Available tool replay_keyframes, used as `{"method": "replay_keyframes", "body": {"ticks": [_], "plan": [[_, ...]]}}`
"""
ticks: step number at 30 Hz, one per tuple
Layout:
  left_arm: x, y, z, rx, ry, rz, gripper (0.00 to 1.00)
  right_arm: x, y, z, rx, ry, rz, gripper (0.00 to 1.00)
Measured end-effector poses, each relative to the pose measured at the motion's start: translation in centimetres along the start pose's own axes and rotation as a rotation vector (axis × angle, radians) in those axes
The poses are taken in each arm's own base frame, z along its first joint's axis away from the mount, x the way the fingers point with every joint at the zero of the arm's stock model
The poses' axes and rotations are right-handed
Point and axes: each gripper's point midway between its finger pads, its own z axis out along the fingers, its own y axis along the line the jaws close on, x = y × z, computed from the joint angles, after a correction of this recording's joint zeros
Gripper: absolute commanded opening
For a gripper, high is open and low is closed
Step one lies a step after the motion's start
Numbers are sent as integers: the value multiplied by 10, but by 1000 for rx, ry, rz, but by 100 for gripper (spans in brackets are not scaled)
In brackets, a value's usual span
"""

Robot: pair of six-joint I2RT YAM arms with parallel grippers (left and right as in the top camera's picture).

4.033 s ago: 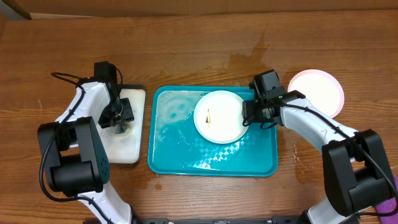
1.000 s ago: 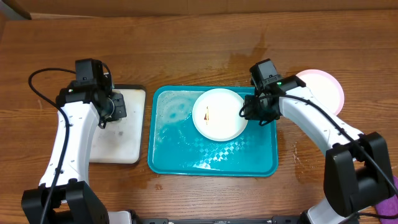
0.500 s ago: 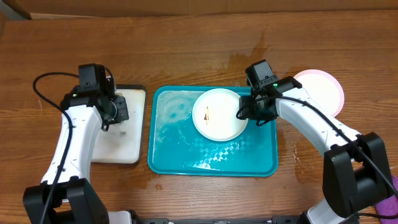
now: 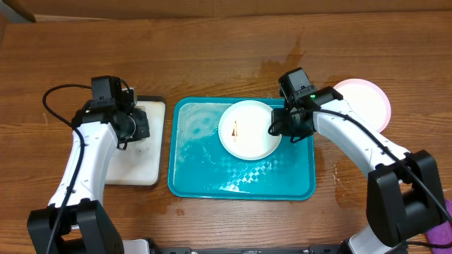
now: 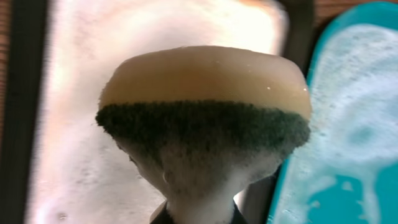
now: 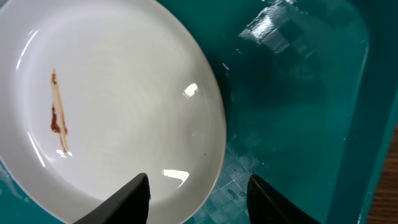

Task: Clean dirty plates on tray and stack at the side
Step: 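Lift the sponge with the left gripper and carry it onto the white plate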

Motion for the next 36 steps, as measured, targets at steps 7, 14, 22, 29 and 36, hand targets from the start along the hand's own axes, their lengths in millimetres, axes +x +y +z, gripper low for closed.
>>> {"method": "replay_keyframes", "body": {"ticks": [7, 14, 22, 29, 36], "plan": [[-9, -31, -2, 140, -41, 69, 4, 3, 7, 0, -39, 17, 51, 46], [-24, -59, -15, 199, -83, 133, 4, 10, -1, 11, -18, 21, 125, 43], [-34, -167, -44, 354, -188, 305, 4, 18, -7, 30, -25, 4, 153, 35], [7, -247, -38, 456, -120, 396, 4, 20, -8, 32, -23, 8, 171, 27], [41, -269, 18, 435, 26, 429, 4, 19, -8, 32, -27, 6, 183, 4]]}}
